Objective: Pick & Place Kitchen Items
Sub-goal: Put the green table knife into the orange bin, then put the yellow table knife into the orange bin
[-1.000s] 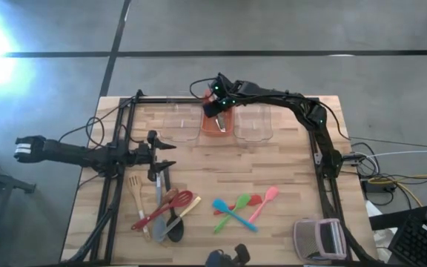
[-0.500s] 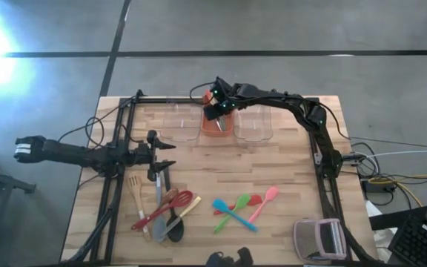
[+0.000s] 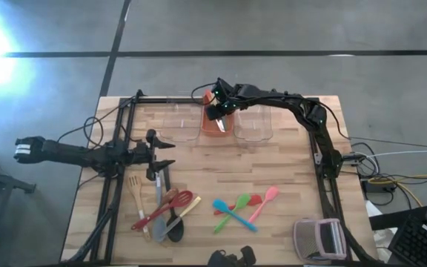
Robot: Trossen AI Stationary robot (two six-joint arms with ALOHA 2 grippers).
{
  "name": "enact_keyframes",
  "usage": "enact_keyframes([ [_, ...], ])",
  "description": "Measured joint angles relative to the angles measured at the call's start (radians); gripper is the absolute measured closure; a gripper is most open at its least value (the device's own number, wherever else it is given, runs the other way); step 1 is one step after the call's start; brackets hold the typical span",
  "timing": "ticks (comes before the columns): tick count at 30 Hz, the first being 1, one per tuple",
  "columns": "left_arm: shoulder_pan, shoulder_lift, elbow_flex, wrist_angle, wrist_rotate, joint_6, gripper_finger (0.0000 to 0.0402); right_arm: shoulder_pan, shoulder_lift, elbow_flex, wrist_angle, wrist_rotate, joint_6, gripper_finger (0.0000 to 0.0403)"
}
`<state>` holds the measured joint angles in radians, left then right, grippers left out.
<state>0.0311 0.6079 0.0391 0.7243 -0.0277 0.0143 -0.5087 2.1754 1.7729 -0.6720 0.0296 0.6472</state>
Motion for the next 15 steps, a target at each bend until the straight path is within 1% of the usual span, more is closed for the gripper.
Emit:
enact_keyframes([
  [5, 0.0, 0.0, 0.0, 0.0, 0.0, 0.0, 0.0124, 0.0, 0.0, 0.0, 0.004, 0.0, 0.0, 0.0321],
  [8, 0.0, 0.0, 0.0, 0.0, 0.0, 0.0, 0.0124, 0.0, 0.0, 0.0, 0.006, 0.0, 0.0, 0.0297],
  [11, 0.0, 0.0, 0.0, 0.0, 0.0, 0.0, 0.0124, 0.0, 0.0, 0.0, 0.006, 0.0, -0.007, 0.0281],
  [15, 0.0, 0.0, 0.0, 0.0, 0.0, 0.0, 0.0124, 0.0, -0.003, 0.012, -0.005, -0.001, -0.023, 0.0269],
])
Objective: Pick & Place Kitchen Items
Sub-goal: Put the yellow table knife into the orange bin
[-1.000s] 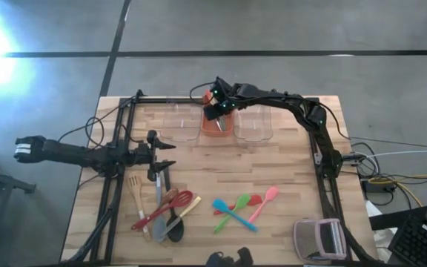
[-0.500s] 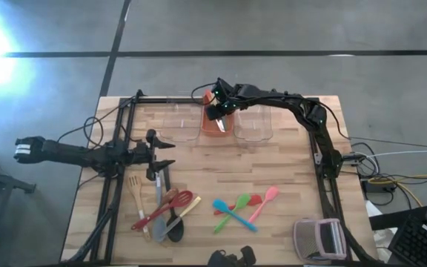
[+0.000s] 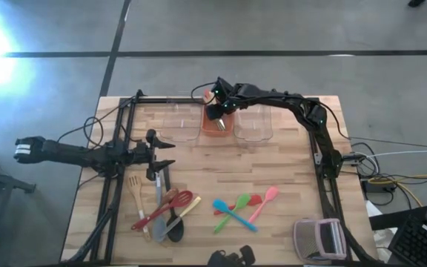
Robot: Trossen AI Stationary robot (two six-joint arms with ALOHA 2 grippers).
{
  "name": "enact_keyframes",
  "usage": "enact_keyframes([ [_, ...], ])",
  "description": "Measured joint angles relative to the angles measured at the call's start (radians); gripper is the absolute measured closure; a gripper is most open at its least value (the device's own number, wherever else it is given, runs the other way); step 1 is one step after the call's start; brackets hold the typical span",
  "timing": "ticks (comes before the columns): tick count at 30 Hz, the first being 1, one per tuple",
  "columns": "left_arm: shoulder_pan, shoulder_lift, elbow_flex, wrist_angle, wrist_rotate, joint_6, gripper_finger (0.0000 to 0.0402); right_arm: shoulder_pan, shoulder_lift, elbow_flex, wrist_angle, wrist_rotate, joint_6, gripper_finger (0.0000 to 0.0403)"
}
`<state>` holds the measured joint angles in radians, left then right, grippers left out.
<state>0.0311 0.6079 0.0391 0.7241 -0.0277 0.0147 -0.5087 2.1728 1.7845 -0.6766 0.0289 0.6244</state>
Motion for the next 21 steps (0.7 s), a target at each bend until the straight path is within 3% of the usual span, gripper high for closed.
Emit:
enact_keyframes([
  [8, 0.0, 0.0, 0.0, -0.001, 0.0, 0.014, 0.0124, 0.003, -0.038, 0.061, -0.038, -0.004, -0.027, 0.0273],
  [21, 0.0, 0.0, 0.014, -0.016, 0.012, -0.075, 0.0124, 0.112, -0.155, 0.243, -0.403, 0.038, -0.137, 0.0327],
])
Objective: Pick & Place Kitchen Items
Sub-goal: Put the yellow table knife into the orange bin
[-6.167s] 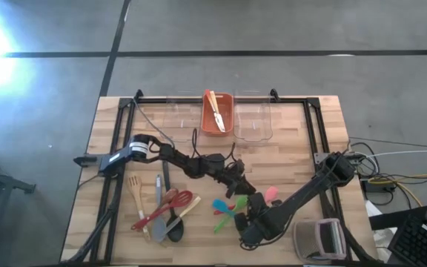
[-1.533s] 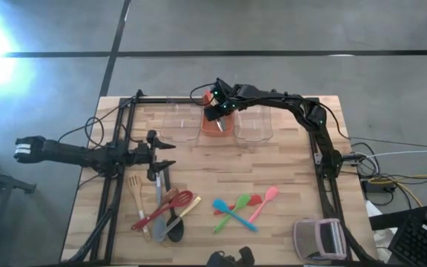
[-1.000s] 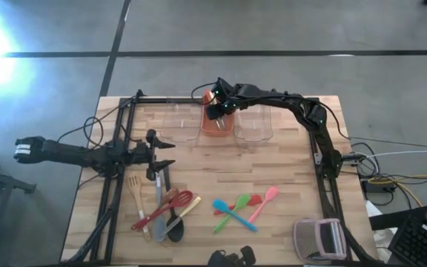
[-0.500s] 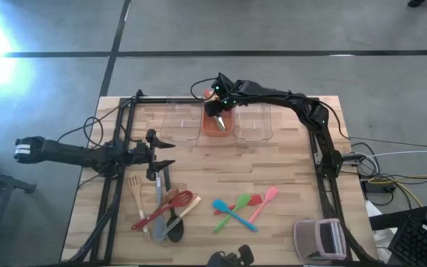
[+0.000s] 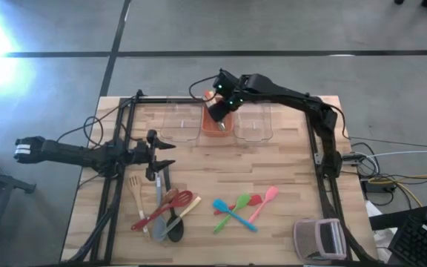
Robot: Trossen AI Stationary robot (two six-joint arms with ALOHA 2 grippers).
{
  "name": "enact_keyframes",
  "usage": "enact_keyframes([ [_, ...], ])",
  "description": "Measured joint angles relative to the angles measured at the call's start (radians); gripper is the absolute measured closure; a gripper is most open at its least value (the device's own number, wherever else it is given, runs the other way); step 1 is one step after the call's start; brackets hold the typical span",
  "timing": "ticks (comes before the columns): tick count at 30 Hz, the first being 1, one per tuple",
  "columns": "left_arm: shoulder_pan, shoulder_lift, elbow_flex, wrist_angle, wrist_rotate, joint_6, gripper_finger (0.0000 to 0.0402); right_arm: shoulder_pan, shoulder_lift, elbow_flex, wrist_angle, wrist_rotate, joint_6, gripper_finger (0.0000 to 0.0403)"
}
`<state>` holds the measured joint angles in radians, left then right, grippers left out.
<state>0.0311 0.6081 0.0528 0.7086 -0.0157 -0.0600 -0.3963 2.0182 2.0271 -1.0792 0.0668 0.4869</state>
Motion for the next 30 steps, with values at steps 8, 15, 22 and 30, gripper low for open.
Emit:
enact_keyframes([
  [8, -0.001, 0.001, 0.07, -0.16, 0.038, -0.04, 0.0124, 0.125, -0.16, -0.068, -0.118, 0.071, 0.0, 0.0386],
  [15, -0.001, 0.004, 0.238, -0.539, 0.066, -0.078, 0.0124, 0.244, -0.349, -0.305, -0.048, 0.127, 0.031, 0.0394],
  [22, -0.045, 0.048, 0.475, -0.845, 0.076, -0.173, 0.0124, 0.292, -0.533, -0.614, 0.157, 0.17, 0.033, 0.0394],
  [30, -0.223, 0.24, 0.712, -1.113, -0.127, -0.325, 0.0124, 0.285, -0.727, -0.915, 0.344, 0.173, 0.041, 0.0394],
])
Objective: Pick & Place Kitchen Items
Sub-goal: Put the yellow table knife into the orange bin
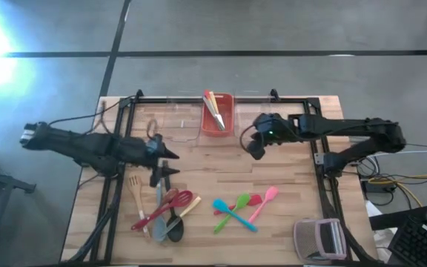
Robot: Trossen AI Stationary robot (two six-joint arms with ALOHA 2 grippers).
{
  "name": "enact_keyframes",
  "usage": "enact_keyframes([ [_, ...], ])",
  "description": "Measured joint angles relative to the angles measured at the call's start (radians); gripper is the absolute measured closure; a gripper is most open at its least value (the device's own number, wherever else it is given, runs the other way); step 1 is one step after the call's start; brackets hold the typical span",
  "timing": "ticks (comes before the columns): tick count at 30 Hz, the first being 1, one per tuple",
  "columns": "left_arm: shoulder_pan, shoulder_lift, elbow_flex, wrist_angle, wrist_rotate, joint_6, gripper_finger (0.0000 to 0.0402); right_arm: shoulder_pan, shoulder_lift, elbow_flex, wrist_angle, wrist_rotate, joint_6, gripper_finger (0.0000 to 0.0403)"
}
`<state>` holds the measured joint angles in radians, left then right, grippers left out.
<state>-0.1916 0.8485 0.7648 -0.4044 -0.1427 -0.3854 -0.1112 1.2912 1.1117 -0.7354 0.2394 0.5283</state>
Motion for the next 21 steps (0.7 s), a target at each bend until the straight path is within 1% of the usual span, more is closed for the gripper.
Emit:
enact_keyframes([
  [2, -0.055, 0.07, 0.041, -0.053, -0.051, -0.063, 0.0124, 0.0, -0.049, -0.053, 0.02, 0.0, 0.023, 0.0394],
  [4, -0.107, 0.145, 0.073, -0.084, -0.08, -0.127, 0.0124, 0.0, -0.094, -0.096, 0.018, 0.0, 0.05, 0.0394],
  [10, -0.209, 0.34, 0.158, -0.145, -0.075, -0.315, 0.0124, 0.0, -0.211, -0.181, 0.021, -0.001, 0.117, 0.0394],
  [15, -0.246, 0.453, 0.233, -0.179, -0.048, -0.462, 0.0124, 0.0, -0.257, -0.189, 0.023, -0.001, 0.124, 0.0394],
  [21, -0.263, 0.543, 0.301, -0.19, -0.023, -0.601, 0.0124, 0.0, -0.257, -0.172, 0.021, -0.011, 0.092, 0.0394],
])
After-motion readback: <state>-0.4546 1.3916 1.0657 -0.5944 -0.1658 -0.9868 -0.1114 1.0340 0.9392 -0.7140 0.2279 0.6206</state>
